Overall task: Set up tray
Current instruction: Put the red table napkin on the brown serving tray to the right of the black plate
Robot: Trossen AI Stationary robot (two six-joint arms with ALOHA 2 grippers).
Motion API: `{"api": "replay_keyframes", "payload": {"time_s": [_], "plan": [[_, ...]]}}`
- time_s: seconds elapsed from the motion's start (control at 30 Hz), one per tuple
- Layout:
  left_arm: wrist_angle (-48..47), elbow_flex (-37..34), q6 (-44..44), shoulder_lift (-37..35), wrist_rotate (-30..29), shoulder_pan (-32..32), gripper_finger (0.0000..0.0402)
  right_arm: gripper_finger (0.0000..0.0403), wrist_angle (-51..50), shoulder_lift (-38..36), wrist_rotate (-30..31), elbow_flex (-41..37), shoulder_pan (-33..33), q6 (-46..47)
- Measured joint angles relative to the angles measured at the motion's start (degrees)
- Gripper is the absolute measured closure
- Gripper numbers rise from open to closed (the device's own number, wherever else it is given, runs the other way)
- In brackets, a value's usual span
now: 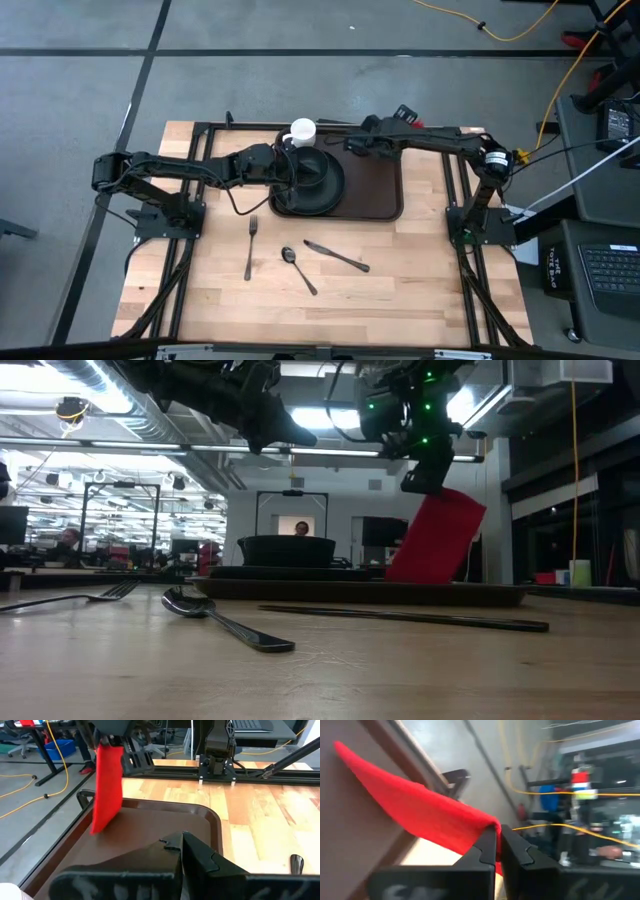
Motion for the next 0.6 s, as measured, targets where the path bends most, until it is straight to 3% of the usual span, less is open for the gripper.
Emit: {"api": "replay_keyframes", "payload": {"time_s": [0.6], "plan": [[-3.3, 0.0, 0.0, 0.0, 0.0, 0.0, 0.0398, 0.0395, 7.0, 0.2, -19.0, 0.0, 0.0, 4.2]]}}
